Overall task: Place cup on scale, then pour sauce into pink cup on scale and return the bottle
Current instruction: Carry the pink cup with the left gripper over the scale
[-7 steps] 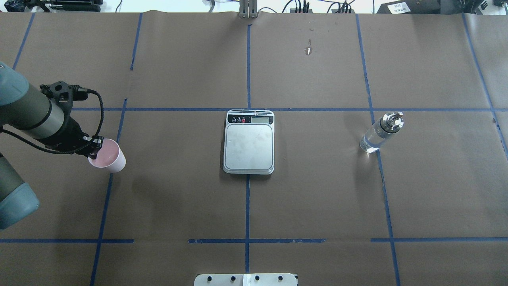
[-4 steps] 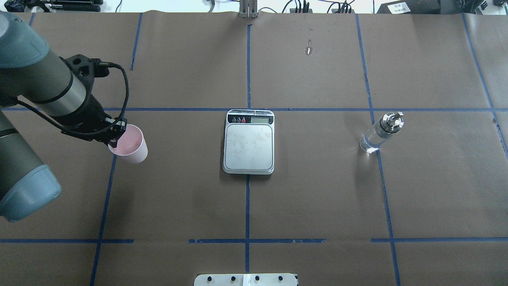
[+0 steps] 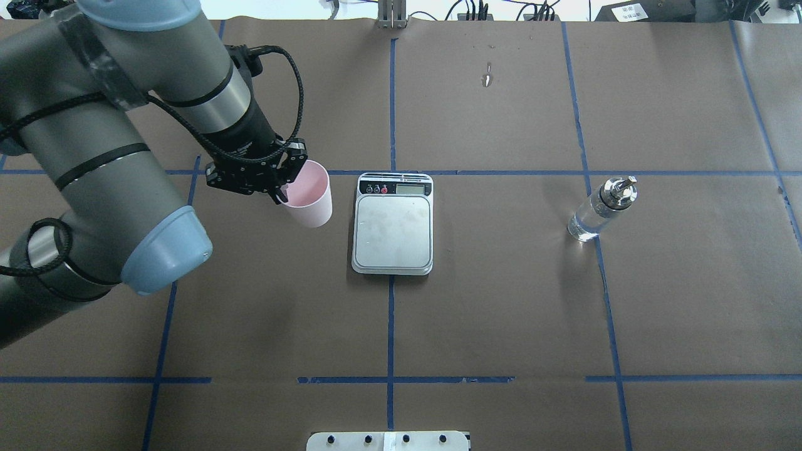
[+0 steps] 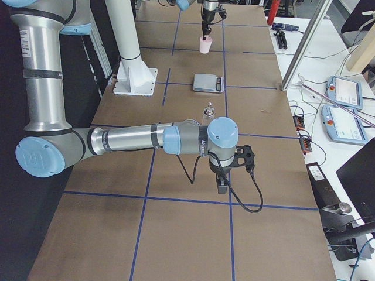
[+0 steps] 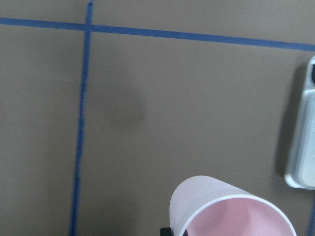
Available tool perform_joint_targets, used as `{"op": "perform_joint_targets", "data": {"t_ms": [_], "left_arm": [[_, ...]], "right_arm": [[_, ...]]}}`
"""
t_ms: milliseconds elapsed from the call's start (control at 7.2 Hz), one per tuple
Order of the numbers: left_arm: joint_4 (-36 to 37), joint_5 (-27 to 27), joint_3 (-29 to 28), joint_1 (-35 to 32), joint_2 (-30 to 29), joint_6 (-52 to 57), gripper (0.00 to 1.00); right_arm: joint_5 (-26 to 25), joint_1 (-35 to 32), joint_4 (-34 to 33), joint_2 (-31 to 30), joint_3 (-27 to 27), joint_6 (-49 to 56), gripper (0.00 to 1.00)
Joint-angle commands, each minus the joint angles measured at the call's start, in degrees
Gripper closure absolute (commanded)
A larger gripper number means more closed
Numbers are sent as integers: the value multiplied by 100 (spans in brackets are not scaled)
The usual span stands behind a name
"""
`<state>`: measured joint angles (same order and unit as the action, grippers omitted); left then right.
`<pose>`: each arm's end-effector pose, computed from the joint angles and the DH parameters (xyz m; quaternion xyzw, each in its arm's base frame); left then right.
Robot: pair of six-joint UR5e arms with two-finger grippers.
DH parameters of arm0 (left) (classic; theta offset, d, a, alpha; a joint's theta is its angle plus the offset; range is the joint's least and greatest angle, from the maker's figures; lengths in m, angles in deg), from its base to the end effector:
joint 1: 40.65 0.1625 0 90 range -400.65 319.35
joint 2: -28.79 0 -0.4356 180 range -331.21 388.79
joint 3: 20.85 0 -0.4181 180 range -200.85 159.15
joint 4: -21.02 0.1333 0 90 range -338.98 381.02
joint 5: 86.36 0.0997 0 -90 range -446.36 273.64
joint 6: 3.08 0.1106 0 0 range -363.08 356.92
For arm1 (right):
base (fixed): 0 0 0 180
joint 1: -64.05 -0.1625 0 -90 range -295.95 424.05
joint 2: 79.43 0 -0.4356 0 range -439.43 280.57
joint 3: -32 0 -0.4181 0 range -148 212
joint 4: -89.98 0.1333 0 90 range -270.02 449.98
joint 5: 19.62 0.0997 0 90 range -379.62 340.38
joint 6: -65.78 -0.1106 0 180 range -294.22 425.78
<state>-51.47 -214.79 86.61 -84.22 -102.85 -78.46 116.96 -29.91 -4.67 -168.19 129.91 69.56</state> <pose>0.4165 -0.4853 0.1279 -0.1058 0.4426 -0.1075 0.8840 0.0893 -0.5226 0.5995 0.0626 -0.3917 -0.0141 0.9178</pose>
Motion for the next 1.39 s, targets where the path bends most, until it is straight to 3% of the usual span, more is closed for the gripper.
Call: {"op": "perform_joint_targets", "data": {"t_ms": [0,555,1249], "left_arm": [[-886,2,-968,261,-440,-677,100],[-1512,266,-1822,551,-757,-776,100],[-1584,626,-1913,851,-766,-855,100]], "right_arm": [[0,0,0,0,0,0,0],[0,0,0,8,0,0,0],[0,0,0,8,-17,-9,0]]}}
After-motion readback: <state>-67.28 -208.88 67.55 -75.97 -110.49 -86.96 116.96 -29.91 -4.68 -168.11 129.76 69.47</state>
